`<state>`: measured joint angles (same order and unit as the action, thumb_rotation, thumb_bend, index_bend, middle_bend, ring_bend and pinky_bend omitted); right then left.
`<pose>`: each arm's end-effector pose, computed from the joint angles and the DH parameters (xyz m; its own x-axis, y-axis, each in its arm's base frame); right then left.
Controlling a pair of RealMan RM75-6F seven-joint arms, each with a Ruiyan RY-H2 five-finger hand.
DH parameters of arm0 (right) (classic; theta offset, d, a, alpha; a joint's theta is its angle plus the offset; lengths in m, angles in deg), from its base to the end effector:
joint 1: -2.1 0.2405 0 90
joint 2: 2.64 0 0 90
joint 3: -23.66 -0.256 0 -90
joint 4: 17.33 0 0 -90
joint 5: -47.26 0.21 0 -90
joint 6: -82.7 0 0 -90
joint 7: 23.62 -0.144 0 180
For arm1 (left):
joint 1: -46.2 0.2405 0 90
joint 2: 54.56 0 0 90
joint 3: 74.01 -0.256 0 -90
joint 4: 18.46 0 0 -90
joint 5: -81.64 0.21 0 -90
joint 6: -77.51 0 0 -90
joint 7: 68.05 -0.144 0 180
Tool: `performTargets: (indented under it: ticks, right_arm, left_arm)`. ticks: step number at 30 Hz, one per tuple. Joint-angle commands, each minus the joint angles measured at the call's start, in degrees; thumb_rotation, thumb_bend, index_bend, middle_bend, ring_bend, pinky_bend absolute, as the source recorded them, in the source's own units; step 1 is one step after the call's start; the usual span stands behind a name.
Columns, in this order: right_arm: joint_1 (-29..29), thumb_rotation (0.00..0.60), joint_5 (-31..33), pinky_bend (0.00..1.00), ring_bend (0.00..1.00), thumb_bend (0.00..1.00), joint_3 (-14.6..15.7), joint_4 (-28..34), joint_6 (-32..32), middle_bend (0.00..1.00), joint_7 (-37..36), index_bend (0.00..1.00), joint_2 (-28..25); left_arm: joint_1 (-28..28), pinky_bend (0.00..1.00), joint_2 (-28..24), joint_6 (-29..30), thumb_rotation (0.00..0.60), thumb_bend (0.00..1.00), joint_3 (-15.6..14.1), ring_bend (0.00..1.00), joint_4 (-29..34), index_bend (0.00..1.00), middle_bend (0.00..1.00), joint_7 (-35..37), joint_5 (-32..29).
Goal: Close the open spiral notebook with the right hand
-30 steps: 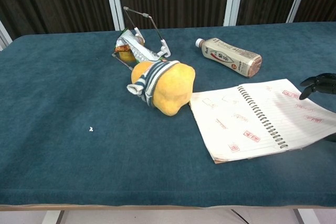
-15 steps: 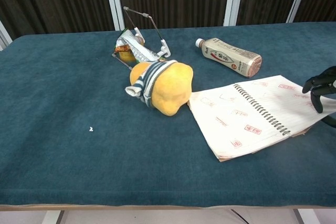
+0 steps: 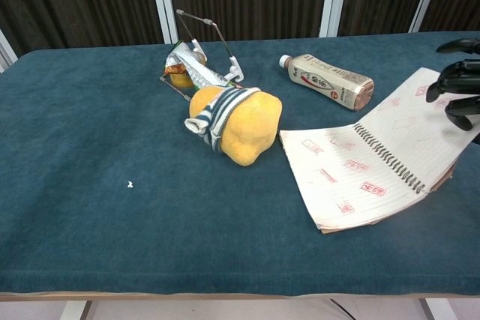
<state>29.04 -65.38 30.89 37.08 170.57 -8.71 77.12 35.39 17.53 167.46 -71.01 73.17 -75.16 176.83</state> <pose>-0.2824 -0.2620 0.0814 0.7809 0.3800 0.4958 -0.1833 -0.6194 0.7634 -0.2536 0.2054 0.1213 0.3773 -0.1356 0.9161 0.8804 -0.2544 -0.4002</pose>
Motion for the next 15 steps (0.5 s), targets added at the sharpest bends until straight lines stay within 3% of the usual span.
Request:
performTargets:
  ticks: [1,5,13,15]
  right_arm:
    - [4.21,0.600,-4.19,0.08,0.24,0.39,0.85,3.42,-2.63,0.31,3.11,0.71,-1.77]
    - [12.13,0.600,-10.78,0.06,0.22,0.38,1.85,6.86,-9.13,0.31,4.35,0.71,-1.08]
    - [18.66,0.600,-16.73,0.04,0.19,0.37,4.78,6.97,-14.27,0.31,1.64,0.69,1.98]
    - [19.31,0.600,-16.55,0.01,0.16,0.32,4.68,6.74,-14.90,0.31,1.31,0.65,2.52]
  left_arm:
    - [0.05,0.08,-0.11,0.16,0.600,0.23,0.04,0.08,0.25,0.13,0.14,-0.09,0.09]
    - [0.09,0.08,-0.12,0.01,0.600,0.23,-0.06,0.08,0.57,0.13,0.14,-0.37,0.10]
    - [0.24,0.08,-0.17,0.16,0.600,0.23,0.04,0.08,0.24,0.13,0.14,0.09,-0.11]
    - [0.18,0.08,-0.03,0.03,0.600,0.23,0.08,0.08,-0.07,0.13,0.14,0.53,-0.23]
